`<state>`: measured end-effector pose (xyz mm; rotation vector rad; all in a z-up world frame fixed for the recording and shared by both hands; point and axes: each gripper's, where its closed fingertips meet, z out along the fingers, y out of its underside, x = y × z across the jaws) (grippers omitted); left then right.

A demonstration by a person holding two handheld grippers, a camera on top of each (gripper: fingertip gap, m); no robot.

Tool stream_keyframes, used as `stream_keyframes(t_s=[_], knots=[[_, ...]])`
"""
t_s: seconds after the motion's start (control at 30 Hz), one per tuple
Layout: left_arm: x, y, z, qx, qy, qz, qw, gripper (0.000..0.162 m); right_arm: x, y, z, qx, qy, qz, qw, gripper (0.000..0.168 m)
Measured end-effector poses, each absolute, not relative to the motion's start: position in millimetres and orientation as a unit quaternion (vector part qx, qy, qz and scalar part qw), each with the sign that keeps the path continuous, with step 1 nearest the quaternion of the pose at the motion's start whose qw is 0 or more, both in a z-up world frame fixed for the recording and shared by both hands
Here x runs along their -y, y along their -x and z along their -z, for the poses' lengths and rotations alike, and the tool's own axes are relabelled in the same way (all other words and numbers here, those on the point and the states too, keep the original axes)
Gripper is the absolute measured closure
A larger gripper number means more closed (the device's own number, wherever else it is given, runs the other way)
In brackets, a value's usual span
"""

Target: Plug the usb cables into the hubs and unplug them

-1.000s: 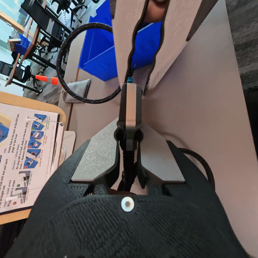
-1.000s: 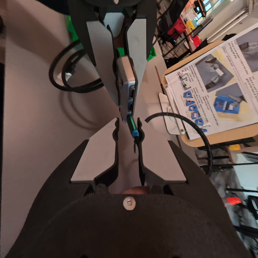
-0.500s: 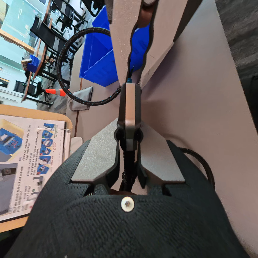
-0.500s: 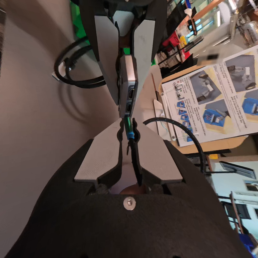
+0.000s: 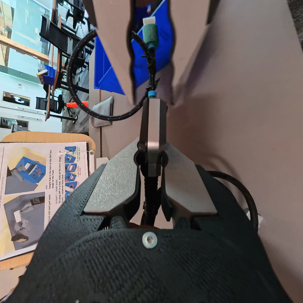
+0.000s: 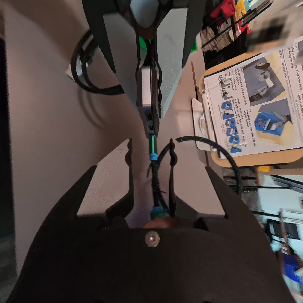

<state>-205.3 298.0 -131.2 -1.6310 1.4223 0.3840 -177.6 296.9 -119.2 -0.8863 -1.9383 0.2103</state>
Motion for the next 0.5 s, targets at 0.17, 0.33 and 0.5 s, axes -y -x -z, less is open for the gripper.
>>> stream_keyframes(t_s=[0.17,0.33,0.5], knots=[[-297,199,124,-0.562,0.673,-0.1,0.47,0.144,-309,179,121,0.778,0.39,-0.069,0.488,0.139],[-300,197,124,-0.547,0.694,-0.084,0.46,0.142,-322,188,133,0.784,0.373,-0.004,0.497,0.152],[-299,200,138,-0.528,0.732,-0.042,0.429,0.142,-319,190,148,0.801,0.384,-0.049,0.456,0.16]])
